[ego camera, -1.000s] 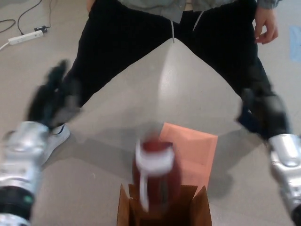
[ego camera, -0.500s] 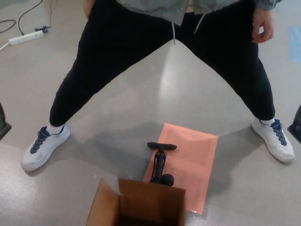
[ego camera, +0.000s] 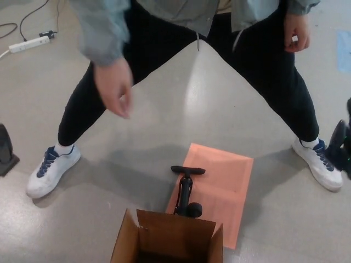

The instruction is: Use both hands to pick up a football from a person and place it into a container beneath

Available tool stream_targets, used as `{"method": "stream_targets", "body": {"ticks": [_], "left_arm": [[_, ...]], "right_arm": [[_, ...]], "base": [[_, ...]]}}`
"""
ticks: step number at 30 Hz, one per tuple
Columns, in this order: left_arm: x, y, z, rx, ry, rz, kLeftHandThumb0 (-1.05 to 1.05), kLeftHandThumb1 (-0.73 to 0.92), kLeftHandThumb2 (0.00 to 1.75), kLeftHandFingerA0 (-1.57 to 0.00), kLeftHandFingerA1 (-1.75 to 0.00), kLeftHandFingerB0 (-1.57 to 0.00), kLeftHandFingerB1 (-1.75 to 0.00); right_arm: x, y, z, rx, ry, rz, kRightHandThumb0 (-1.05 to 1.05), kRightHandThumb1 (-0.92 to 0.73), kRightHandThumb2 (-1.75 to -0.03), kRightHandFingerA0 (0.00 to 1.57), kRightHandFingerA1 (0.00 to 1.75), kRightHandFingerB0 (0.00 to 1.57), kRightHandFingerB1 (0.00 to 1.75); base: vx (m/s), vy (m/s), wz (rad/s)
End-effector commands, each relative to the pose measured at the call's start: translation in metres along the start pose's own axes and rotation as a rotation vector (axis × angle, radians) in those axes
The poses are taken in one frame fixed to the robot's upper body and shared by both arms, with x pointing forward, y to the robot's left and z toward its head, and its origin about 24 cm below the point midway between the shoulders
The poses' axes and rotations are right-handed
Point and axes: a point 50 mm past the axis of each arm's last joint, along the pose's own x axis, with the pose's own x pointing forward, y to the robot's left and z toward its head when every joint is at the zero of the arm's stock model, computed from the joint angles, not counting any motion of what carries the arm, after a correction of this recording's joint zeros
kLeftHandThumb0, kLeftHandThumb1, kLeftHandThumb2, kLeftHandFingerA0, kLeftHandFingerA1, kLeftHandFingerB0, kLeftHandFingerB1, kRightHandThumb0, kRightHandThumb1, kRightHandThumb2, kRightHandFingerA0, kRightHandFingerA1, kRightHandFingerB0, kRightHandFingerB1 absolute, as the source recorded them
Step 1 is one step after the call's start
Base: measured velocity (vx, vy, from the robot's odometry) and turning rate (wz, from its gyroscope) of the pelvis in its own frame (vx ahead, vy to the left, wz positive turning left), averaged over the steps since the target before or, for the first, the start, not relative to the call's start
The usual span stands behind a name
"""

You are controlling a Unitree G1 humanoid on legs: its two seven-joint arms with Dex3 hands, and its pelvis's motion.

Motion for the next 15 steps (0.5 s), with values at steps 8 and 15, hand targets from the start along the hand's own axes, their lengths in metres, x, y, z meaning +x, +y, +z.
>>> {"method": "stream_targets", "body": {"ticks": [8,15], "left_arm": [[-0.019,0.005,-0.040,0.234,0.130,0.005,-0.84,0.88,1.16,-0.04,-0.18,-0.03,-0.12],[-0.026,0.016,-0.046,0.242,0.161,0.011,-0.88,0.88,1.17,-0.08,-0.19,-0.07,-0.13]], "right_arm": [[-0.019,0.006,-0.053,-0.109,0.285,0.074,-0.85,-0.87,-1.15,0.01,0.19,0.00,0.09],[-0.020,0.000,-0.056,-0.057,0.306,0.111,-0.82,-0.82,-1.11,0.01,0.20,0.00,0.12]], "base": [[0.00,0.000,0.00],[0.00,0.000,0.00]]}}
